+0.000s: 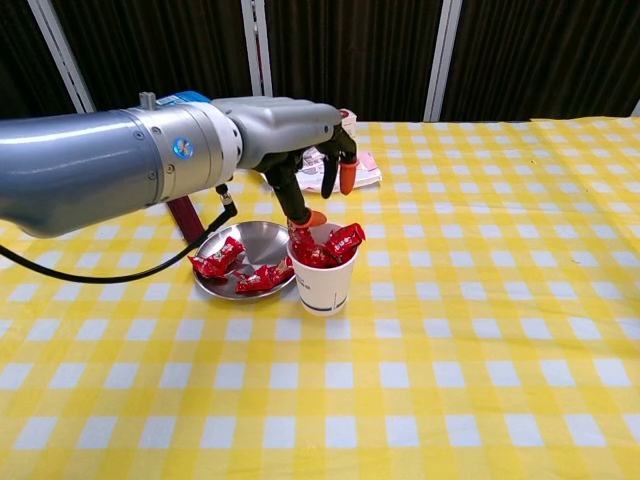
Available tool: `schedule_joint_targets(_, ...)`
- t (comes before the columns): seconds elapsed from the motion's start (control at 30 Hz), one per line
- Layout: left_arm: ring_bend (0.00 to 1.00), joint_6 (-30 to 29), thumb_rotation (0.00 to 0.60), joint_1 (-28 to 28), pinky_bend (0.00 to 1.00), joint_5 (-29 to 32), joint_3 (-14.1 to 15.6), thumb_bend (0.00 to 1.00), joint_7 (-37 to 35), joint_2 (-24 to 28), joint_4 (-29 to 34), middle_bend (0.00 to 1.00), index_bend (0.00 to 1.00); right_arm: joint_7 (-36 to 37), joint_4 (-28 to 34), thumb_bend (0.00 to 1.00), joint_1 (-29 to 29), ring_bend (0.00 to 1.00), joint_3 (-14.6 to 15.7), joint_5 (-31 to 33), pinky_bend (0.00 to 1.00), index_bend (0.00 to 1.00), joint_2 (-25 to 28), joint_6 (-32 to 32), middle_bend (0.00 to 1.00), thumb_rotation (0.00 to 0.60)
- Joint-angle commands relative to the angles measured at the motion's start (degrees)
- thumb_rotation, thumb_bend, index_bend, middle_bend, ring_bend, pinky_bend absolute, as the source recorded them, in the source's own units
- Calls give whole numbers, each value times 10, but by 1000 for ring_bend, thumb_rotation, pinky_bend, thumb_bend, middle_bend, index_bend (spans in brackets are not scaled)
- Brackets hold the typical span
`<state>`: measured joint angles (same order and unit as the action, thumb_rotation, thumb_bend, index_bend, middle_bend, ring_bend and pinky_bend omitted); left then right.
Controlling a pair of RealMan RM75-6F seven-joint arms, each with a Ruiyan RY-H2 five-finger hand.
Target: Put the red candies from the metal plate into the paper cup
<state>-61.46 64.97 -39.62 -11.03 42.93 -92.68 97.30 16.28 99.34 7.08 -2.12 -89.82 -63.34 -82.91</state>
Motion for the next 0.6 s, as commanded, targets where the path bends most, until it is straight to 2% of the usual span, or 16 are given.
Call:
schedule_joint_targets(0.03,893,-6,600,-6,983,-11,-4,342,-12,0,-2,310,320,0,0,388,0,0,0,0,0,0,0,0,0,600)
schedule_joint_targets(0.17,891,-4,600,-7,979,-17,-6,341,-19,-4,-10,261,289,0,0,388,0,0,0,0,0,0,0,1,0,600)
schedule_joint_targets(0.6,890,3,600,-1,978,-18,-11,341,-15,-24,-24,241,281,4,0,388,0,0,0,-1,0,0,2,-1,0,600)
